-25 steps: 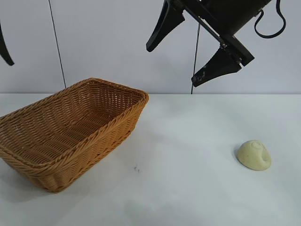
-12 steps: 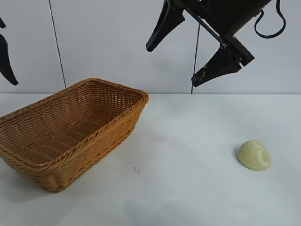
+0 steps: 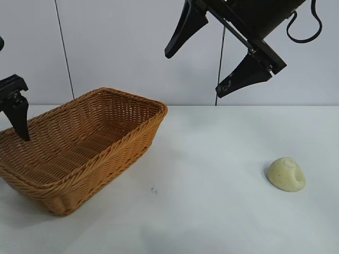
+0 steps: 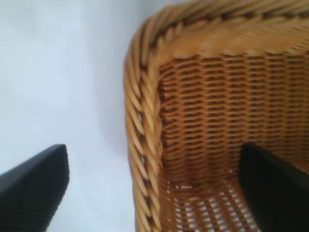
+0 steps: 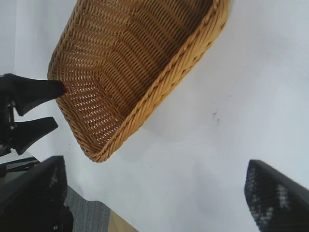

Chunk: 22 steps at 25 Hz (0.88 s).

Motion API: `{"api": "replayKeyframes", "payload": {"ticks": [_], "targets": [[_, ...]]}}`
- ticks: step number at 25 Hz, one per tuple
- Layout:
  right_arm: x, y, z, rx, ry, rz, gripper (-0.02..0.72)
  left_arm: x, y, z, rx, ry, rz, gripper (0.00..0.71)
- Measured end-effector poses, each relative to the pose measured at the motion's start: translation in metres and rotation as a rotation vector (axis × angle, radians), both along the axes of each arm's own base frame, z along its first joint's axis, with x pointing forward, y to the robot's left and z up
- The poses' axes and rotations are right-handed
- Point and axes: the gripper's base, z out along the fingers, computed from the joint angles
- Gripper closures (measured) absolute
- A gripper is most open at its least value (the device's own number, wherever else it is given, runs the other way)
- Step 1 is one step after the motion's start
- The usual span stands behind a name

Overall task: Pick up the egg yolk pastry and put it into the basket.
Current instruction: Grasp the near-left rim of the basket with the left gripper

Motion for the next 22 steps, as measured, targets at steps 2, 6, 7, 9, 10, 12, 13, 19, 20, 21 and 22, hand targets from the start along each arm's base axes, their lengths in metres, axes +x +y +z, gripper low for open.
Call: {"api": "replayKeyframes", "payload": {"ticks": [2, 6, 7, 9, 10, 12, 13, 19, 20, 21, 22], "targets": [[0.000, 0.000, 0.000, 0.000, 0.000, 0.000, 0.010, 0.005, -0.001, -0.010, -0.001, 0.001, -0.006, 0.014], [0.000, 0.000, 0.000, 0.000, 0.000, 0.000, 0.010, 0.009, -0.004, -0.032, -0.013, 0.051, -0.005, 0.014], [0.000, 0.000, 0.000, 0.000, 0.000, 0.000, 0.010, 0.010, -0.005, -0.036, -0.013, 0.060, -0.016, 0.014], [0.000, 0.000, 0.000, 0.000, 0.000, 0.000, 0.010, 0.010, -0.007, -0.045, -0.018, 0.083, -0.037, 0.014], [0.000, 0.000, 0.000, 0.000, 0.000, 0.000, 0.010, 0.010, -0.007, -0.048, -0.022, 0.091, -0.049, 0.014], [0.000, 0.000, 0.000, 0.000, 0.000, 0.000, 0.010, 0.012, -0.010, -0.051, -0.043, 0.085, -0.053, 0.014], [0.000, 0.000, 0.000, 0.000, 0.000, 0.000, 0.010, 0.013, -0.010, -0.051, -0.050, 0.076, -0.058, 0.014], [0.000, 0.000, 0.000, 0.000, 0.000, 0.000, 0.010, 0.014, -0.013, -0.051, -0.081, 0.063, -0.038, 0.282], [0.000, 0.000, 0.000, 0.000, 0.000, 0.000, 0.010, 0.014, -0.013, -0.051, -0.081, 0.065, -0.039, 0.357], [0.000, 0.000, 0.000, 0.000, 0.000, 0.000, 0.010, 0.013, -0.013, -0.051, -0.081, 0.072, -0.040, 0.417], [0.000, 0.000, 0.000, 0.000, 0.000, 0.000, 0.010, 0.013, -0.012, -0.051, -0.081, 0.079, -0.040, 0.487]]}}
